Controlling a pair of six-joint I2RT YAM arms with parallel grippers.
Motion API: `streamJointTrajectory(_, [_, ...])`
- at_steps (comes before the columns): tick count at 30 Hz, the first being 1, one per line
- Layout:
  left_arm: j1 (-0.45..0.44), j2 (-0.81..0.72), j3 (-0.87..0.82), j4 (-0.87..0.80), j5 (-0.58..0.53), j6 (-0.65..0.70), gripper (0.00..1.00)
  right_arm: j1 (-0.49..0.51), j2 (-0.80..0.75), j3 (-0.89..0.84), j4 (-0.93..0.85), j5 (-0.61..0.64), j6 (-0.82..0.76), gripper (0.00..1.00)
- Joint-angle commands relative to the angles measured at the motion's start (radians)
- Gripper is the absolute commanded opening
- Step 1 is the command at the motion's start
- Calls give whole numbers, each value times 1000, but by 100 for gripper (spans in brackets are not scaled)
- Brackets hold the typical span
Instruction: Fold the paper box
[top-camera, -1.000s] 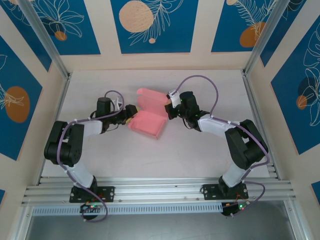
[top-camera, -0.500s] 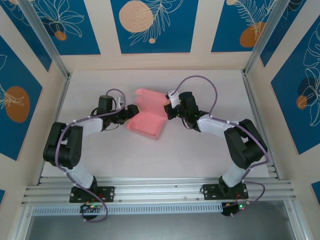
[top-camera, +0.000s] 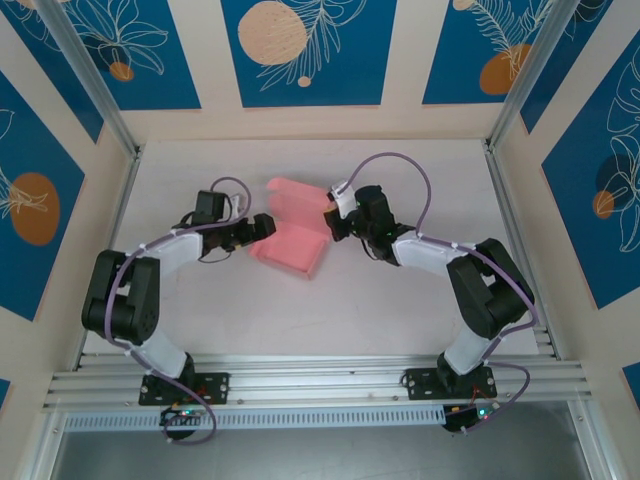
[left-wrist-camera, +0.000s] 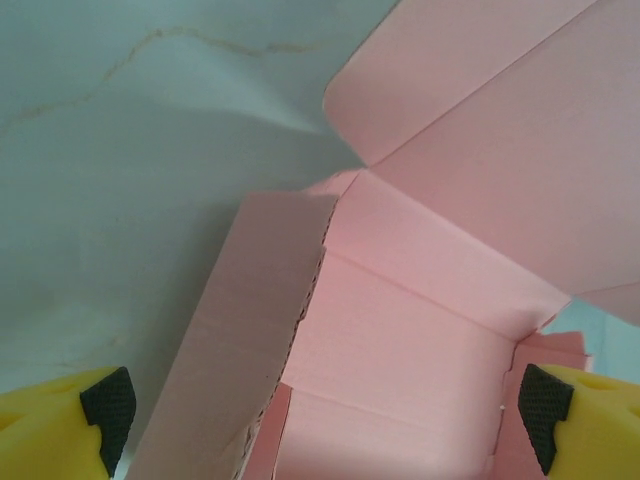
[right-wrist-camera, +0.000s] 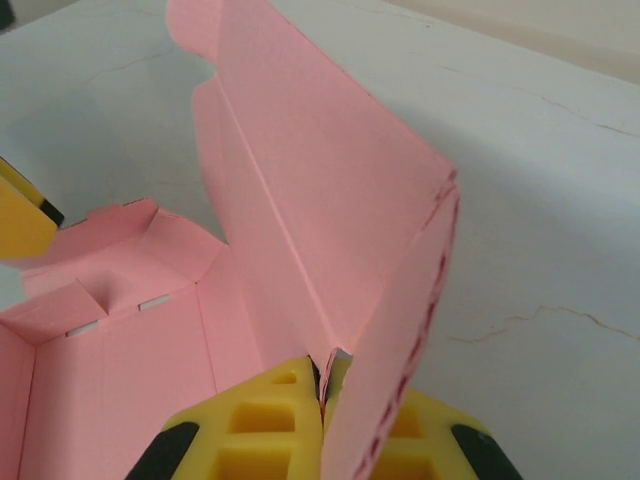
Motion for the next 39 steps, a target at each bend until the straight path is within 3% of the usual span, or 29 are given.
streamJointTrajectory(1, [-3,37,-15,12,75,33,99,25,-39,-15,59,22,-61,0])
streamJointTrajectory(13, [-9,-1,-13,76,176,-20,96,56,-59,-25,132,75,-111,0])
streamJointTrajectory(16, [-9,-49,10,-32,93,28,97,56,-61,-28,132,86,-118,0])
streamJointTrajectory(20, [-7,-96,32,-182,-125,104,99,55,-75,-38,134,79,-121,0])
streamJointTrajectory(26, [-4,-53,29,-183,-176,167,99,54,-95,-50,142,69,-120,0])
streamJointTrajectory(35, [-4,31,32,40,55,179,99,55,-113,-56,144,51,-110,0])
streamJointTrajectory(39, [-5,71,32,85,99,172,99,54,-116,-56,146,48,-105,0])
